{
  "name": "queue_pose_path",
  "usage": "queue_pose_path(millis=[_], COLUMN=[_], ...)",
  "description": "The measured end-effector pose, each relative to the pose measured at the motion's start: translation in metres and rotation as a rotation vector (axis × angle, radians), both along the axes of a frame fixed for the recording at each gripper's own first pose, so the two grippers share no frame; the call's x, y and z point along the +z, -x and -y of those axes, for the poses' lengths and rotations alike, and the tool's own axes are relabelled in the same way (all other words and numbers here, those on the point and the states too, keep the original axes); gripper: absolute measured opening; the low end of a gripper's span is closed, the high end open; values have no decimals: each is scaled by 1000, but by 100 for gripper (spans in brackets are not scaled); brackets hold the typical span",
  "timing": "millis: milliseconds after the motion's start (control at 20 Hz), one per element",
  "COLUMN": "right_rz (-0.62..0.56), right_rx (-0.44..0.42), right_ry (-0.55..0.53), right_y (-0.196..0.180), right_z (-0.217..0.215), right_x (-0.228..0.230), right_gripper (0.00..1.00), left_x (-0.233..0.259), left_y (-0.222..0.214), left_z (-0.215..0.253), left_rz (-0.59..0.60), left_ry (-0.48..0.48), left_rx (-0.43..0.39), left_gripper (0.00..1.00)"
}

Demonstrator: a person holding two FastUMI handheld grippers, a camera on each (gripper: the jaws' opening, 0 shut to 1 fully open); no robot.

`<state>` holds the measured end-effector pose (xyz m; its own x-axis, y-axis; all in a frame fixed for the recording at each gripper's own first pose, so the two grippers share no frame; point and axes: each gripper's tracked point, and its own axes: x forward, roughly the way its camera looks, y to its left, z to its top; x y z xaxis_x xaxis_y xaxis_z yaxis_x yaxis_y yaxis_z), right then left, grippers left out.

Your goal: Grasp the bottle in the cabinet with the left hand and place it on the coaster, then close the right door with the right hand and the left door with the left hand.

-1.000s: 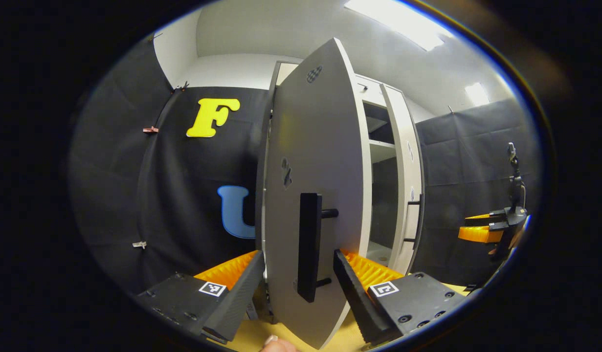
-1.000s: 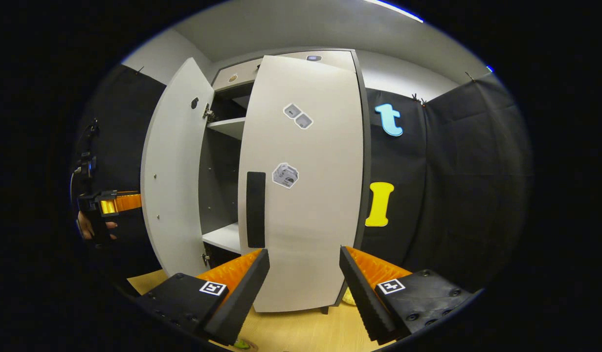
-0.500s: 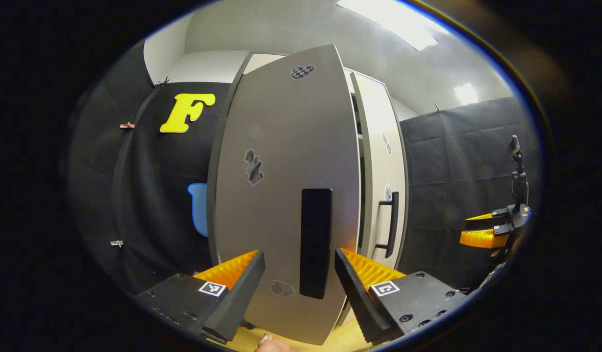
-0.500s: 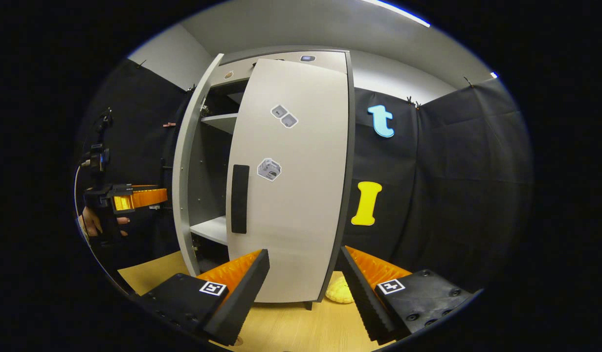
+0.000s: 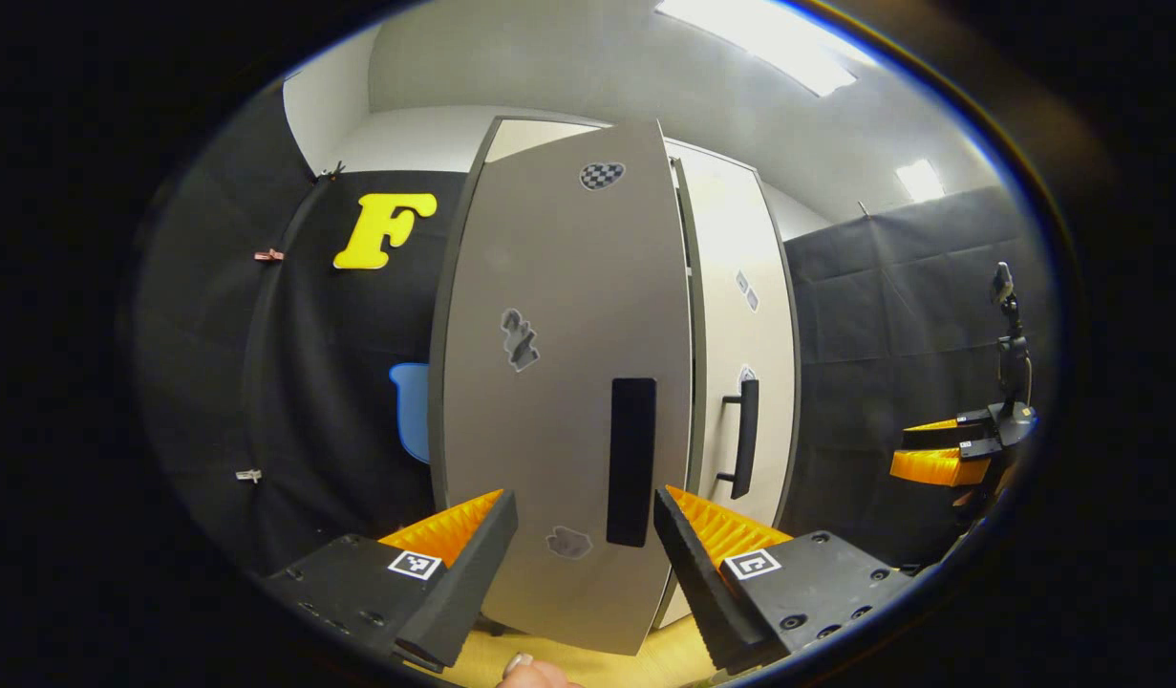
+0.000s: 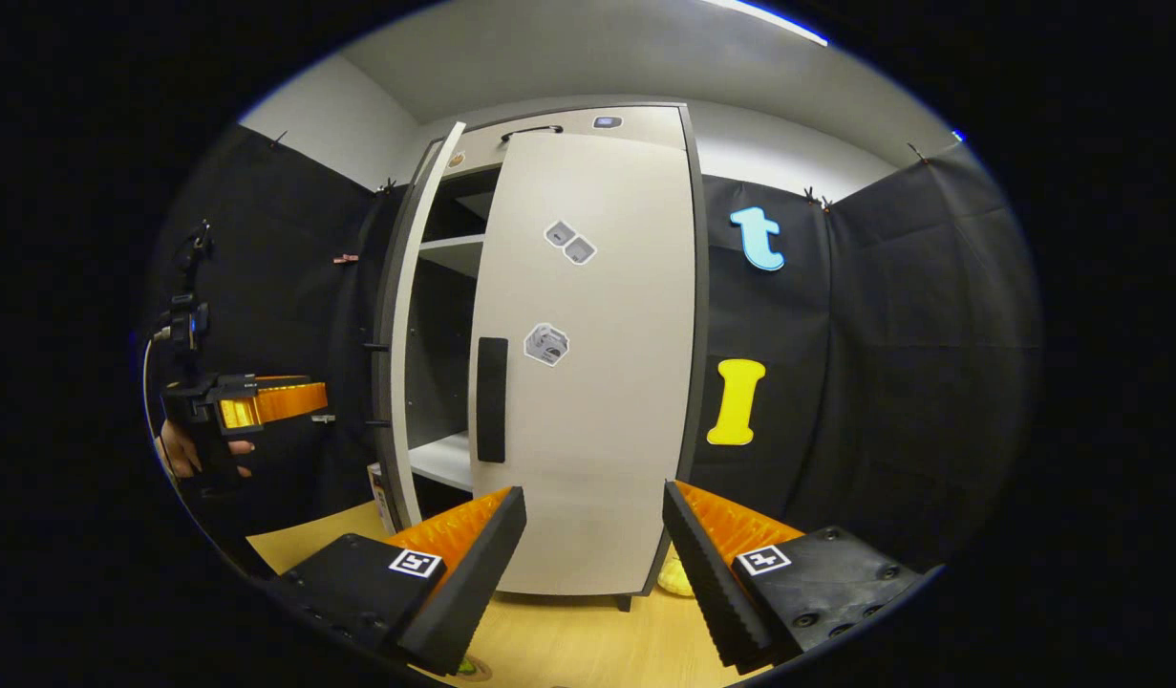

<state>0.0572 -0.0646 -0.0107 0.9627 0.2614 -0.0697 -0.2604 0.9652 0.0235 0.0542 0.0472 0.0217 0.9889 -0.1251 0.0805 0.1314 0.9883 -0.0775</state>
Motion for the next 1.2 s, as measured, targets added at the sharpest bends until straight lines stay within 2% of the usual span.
queue_pose_path(millis=[250, 450, 700, 850, 1200], right_rz=[64, 37, 57, 64, 71], right_rx=[-14, -7, -8, -14, -19], right_ry=[-2, 16, 4, -14, -37], right_y=[-11, -16, -15, -15, -14], right_z=[-13, -23, -23, -24, -26], right_x=[12, 5, 11, 17, 24], right_gripper=[96, 96, 96, 96, 97], left_x=[3, 3, 7, 2, 3], left_y=[7, 7, 11, 17, 21], left_z=[6, 10, 18, 31, 35], left_rz=[4, -5, -11, -6, -7], left_ry=[-18, 2, -28, -12, 5], left_rx=[32, 20, 50, 27, 41], left_gripper=[92, 92, 92, 92, 94])
